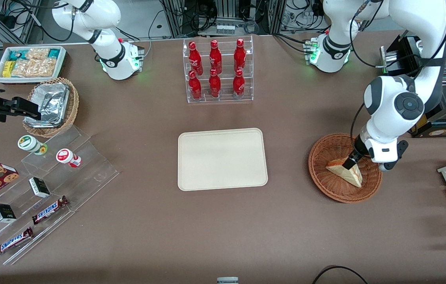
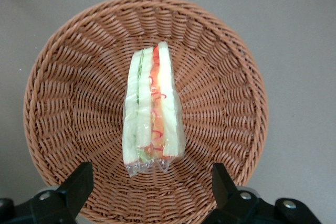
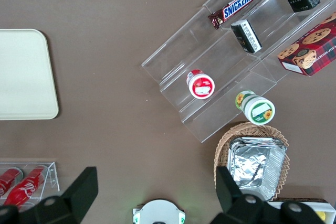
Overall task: Place sandwich from basket to tray
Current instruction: 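Lower the left gripper and close it on the sandwich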
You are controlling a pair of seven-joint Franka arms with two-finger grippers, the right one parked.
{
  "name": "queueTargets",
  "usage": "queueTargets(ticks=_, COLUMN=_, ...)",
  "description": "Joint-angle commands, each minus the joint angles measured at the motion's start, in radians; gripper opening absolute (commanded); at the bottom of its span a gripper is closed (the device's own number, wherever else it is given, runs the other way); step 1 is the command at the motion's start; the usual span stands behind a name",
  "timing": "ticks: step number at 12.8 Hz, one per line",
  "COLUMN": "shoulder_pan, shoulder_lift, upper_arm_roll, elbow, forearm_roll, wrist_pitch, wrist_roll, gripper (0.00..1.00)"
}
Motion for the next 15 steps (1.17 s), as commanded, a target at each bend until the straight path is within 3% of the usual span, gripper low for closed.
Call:
queueTargets(ticks=1, shoulder_pan=-0.016, shoulder_lift=0.01, upper_arm_roll=0.011, elbow=-0.016, forearm_roll=0.01, wrist_pitch=0.046, wrist_roll=-0.03, gripper=1.0)
queueTargets(ticks=15, shoulder_pan=-0.007, shoulder_lift=0.089, upper_arm_roll=0.035, elbow=-0.022, forearm_roll=0.01, wrist_pitch=0.14, wrist_roll=-0.047, gripper=1.0)
